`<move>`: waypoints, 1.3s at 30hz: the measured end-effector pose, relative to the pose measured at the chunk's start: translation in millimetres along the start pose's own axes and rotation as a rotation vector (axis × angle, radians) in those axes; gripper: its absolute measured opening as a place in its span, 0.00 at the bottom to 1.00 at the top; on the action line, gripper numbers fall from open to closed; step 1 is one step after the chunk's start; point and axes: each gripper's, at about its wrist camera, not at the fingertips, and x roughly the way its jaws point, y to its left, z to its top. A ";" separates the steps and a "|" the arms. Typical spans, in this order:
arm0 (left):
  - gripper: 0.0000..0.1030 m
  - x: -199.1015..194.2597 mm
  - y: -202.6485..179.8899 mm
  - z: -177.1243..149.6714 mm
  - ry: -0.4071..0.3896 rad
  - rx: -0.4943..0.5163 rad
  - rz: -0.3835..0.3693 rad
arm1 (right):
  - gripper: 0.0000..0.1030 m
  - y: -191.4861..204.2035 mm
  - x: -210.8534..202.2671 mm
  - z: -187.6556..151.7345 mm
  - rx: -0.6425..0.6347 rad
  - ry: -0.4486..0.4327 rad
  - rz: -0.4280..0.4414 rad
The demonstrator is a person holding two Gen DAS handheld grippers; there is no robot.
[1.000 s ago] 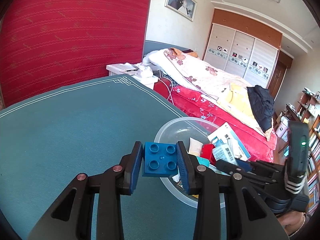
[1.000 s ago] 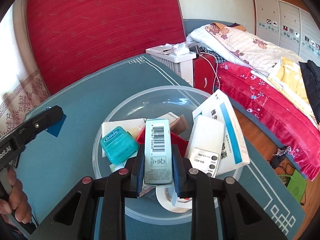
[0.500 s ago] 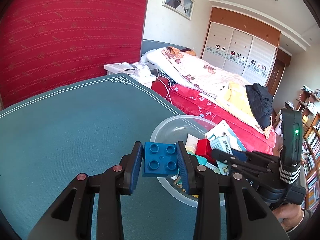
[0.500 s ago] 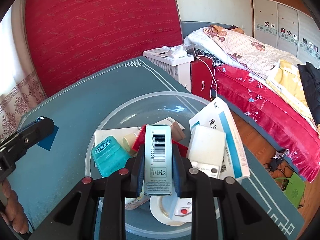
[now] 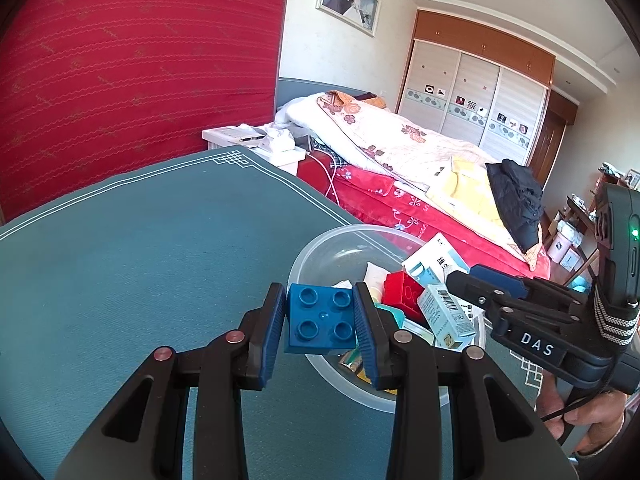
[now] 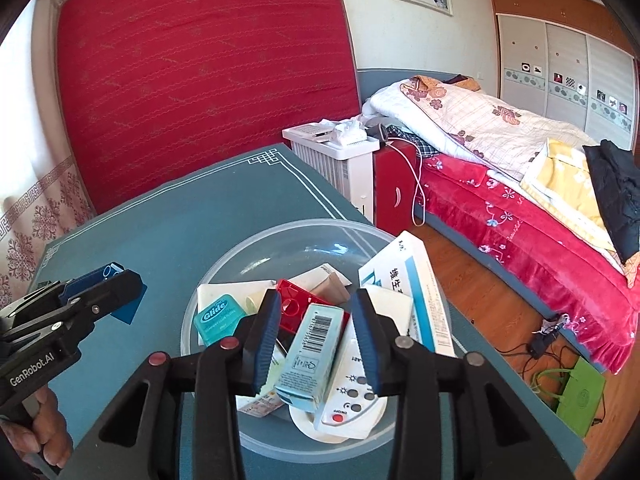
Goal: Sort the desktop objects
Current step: 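Lower the white box into the bowl and open the right tool, then lower the blue brick into the bowl and open the left tool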
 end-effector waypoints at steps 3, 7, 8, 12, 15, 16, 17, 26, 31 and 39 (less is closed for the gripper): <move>0.36 -0.2 -1.7 -0.5 0.001 0.004 0.000 | 0.40 -4.6 -3.8 -1.7 0.005 -0.002 -0.008; 0.36 -0.4 -4.4 -0.2 0.000 0.016 0.002 | 0.47 -14.1 -11.4 -2.8 0.020 -0.017 -0.018; 0.36 -0.5 -5.6 0.2 -0.001 0.020 0.003 | 0.48 -16.3 -14.6 -2.8 0.021 -0.027 -0.023; 0.36 -0.1 -8.0 1.3 0.009 0.003 -0.021 | 0.53 -21.7 -26.3 -2.8 0.003 -0.067 -0.044; 0.36 1.1 -10.1 0.3 0.020 -0.008 -0.026 | 0.62 -30.7 -33.9 -1.9 0.014 -0.098 -0.056; 0.36 1.5 -11.3 -0.5 0.025 -0.013 -0.028 | 0.66 -34.4 -35.6 -1.6 0.021 -0.104 -0.057; 0.36 2.0 -13.3 -1.0 0.030 -0.016 -0.031 | 0.68 -38.1 -36.7 -1.4 0.029 -0.108 -0.059; 0.36 5.5 -46.3 -6.2 0.060 0.018 -0.077 | 0.70 -57.3 -31.9 -8.2 0.076 -0.091 -0.033; 0.36 18.8 -67.4 -10.3 0.085 0.036 -0.086 | 0.70 -67.6 -33.0 -8.3 0.098 -0.101 -0.016; 0.36 42.7 -77.3 -3.6 0.112 0.036 -0.059 | 0.70 -81.0 -31.8 -13.5 0.136 -0.097 0.004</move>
